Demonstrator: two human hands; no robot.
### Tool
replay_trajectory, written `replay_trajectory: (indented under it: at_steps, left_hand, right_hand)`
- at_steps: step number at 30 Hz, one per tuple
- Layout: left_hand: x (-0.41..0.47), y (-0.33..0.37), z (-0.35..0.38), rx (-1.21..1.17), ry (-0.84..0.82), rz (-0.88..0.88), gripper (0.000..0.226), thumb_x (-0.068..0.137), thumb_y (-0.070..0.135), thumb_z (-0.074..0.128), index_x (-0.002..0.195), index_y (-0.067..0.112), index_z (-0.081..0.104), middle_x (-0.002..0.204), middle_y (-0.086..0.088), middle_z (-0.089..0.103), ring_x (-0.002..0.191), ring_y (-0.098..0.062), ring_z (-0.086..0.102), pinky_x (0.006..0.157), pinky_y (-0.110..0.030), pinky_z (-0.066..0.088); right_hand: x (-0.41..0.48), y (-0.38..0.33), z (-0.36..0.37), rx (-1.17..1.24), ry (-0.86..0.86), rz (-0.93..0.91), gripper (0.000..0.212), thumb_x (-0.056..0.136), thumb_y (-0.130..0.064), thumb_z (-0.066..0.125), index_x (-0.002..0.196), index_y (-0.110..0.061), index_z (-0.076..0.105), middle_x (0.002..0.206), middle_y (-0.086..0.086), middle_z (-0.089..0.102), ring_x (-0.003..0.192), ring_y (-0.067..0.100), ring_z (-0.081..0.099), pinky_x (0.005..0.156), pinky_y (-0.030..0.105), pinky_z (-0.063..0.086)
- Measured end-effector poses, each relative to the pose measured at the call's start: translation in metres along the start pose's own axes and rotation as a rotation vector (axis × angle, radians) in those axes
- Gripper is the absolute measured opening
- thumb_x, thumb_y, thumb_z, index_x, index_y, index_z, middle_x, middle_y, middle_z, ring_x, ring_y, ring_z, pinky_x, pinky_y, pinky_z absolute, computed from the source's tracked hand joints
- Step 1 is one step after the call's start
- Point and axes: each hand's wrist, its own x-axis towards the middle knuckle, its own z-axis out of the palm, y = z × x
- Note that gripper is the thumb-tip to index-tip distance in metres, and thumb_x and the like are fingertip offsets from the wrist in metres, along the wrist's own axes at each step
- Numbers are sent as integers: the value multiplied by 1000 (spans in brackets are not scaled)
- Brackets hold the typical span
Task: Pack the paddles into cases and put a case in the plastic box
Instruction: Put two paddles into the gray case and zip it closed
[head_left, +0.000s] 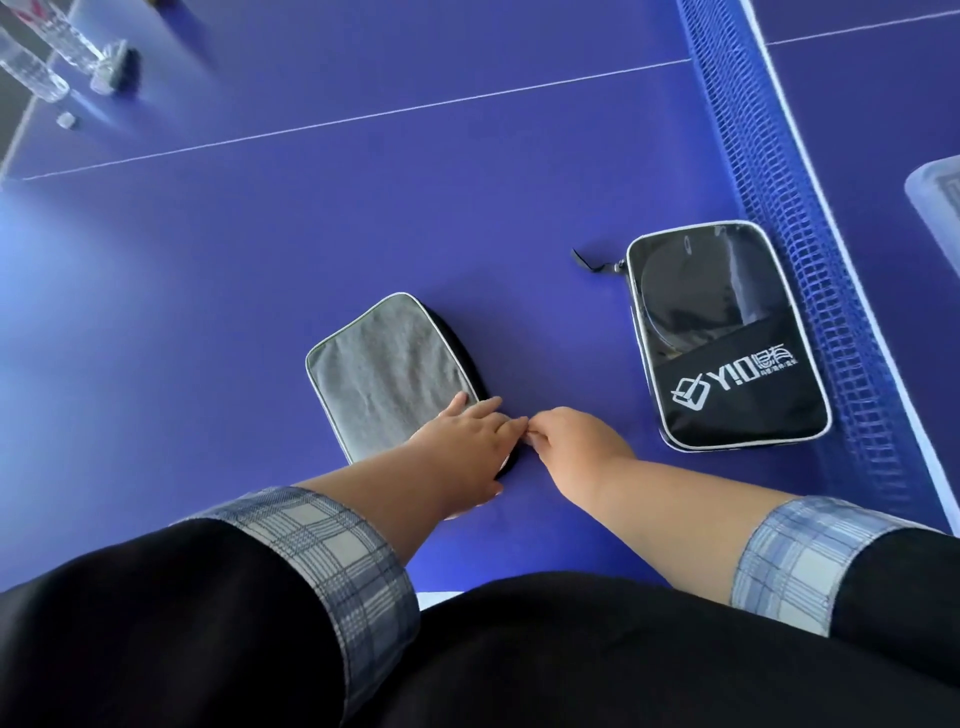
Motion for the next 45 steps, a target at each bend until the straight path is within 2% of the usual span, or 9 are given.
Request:
replay_trajectory:
  at_steps: [5,10,16,20,24,35,40,42,45]
  left_hand:
    - [-18,-5,11,-111,58,6,94,93,54,52,154,28,-14,165,6,-3,150,-15,-7,118,-33,-2]
    - [-29,-8,11,-230,45,-434,123,68,80,55,154,21,-11,162,-2,-16,149,-31,-12,115,-59,13]
    - [-49,-8,27,24,-66,-241,118,77,58,61,152,14,-19,160,-9,-27,147,-34,-19,115,-62,13]
    - [-58,-17,32,108,-103,-171,119,76,53,67,153,23,-19,160,0,-28,148,-30,-20,110,-68,15]
    - [-63,-20,37,110,-108,-169,117,76,46,69,153,28,-18,159,4,-29,147,-31,-20,108,-72,15]
    - [-70,-33,40,84,-76,-66,115,77,48,70,153,32,-14,160,5,-27,148,-29,-19,111,-68,15]
    - [-72,-35,43,13,-2,-64,101,78,79,41,155,34,-5,162,9,-19,149,-25,-16,113,-66,7]
    - [-70,-36,39,-50,77,-92,88,79,82,25,154,39,9,164,11,-1,150,-24,1,114,-60,12]
    - [-55,-51,26,-167,223,-194,63,88,70,32,147,47,29,156,11,27,139,-21,28,111,-46,24]
  right_hand:
    - [0,-6,1,54,44,23,30,104,-29,39,99,-14,65,94,4,65,88,27,61,73,39,51]
    - [-4,-14,4,52,-73,-138,26,103,-32,44,94,-14,62,89,2,64,83,24,58,73,41,49]
    - [-17,-18,28,8,-222,-213,24,102,-36,46,80,-32,52,70,-13,51,69,9,49,57,23,32]
    - [-22,-30,37,-123,-225,-255,27,103,-38,41,87,-25,58,80,-8,56,79,20,55,67,35,44]
    - [-8,-31,23,-185,-90,-133,33,103,-36,38,101,-19,66,99,2,62,90,28,61,81,47,53]
    - [55,-34,-21,-155,23,-29,27,103,-28,44,112,-16,66,107,6,65,101,29,60,82,38,49]
    - [69,-40,-22,156,61,146,25,99,-25,50,91,-13,70,94,6,74,87,28,67,81,40,55]
    - [70,-46,-13,501,69,289,21,98,-24,53,84,-17,67,91,1,71,78,19,65,79,40,58]
    - [74,-55,-6,935,31,473,13,98,-22,54,87,-21,61,91,0,64,74,12,56,65,30,56]
